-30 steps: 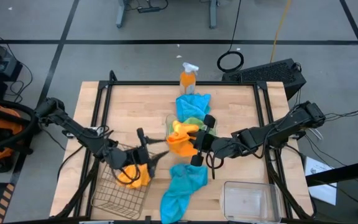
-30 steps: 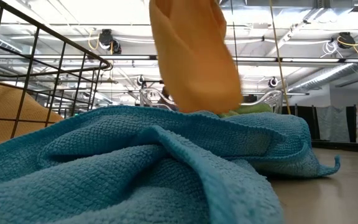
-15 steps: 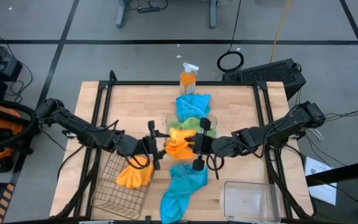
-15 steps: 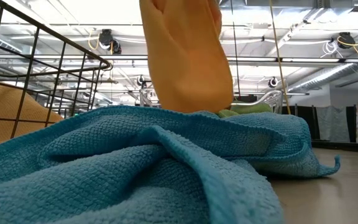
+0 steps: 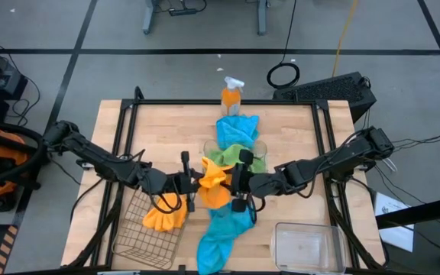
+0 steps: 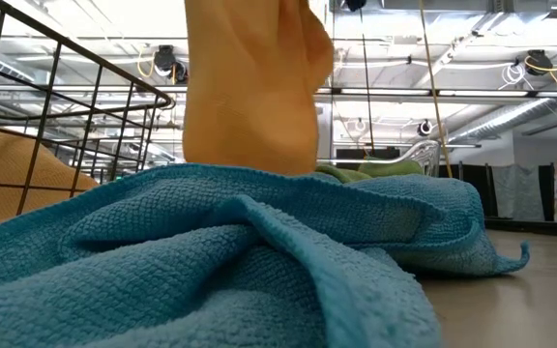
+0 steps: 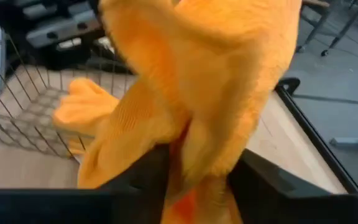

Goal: Sort microfiber towel by color & place in baskets
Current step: Put the yellow towel into the mesh basket

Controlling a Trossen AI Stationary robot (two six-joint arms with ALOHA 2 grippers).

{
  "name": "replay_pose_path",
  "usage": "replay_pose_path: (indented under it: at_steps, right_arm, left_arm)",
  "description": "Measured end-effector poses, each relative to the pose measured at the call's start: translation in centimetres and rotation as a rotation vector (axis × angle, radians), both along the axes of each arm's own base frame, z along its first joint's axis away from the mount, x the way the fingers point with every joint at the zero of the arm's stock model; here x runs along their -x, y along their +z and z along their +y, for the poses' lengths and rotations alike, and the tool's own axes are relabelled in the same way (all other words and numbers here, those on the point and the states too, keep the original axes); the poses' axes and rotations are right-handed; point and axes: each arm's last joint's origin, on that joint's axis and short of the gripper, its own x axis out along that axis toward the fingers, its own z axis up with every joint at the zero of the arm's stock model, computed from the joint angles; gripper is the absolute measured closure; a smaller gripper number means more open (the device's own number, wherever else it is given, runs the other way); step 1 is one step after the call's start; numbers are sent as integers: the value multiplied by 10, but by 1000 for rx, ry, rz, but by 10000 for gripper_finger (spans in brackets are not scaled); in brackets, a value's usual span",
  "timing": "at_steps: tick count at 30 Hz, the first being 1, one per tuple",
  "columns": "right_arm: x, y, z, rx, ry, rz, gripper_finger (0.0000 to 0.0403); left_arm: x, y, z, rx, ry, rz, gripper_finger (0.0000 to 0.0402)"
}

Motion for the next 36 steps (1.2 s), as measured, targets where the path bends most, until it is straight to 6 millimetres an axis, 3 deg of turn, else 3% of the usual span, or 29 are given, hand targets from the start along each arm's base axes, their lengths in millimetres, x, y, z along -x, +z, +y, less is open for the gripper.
replay_pose_path:
  at_steps: [6,12,20,28,36]
  right_arm:
    - [19,-7,11,15,21,145,173]
    - [20,-12,16,60,52,181,139]
    - [10,-27,26,25,193,224,136]
    - [-17,-56,35,242,305,212,137]
    - [-8,-59,40,319,292,278,171]
  left_arm:
    - [8,6,-6,-11,-30,-10,394]
    - [17,16,-9,3,-52,-40,394]
    - [20,29,-5,11,-22,-131,393]
    - [18,34,1,12,21,-181,393]
    - [15,31,13,-17,136,-140,393]
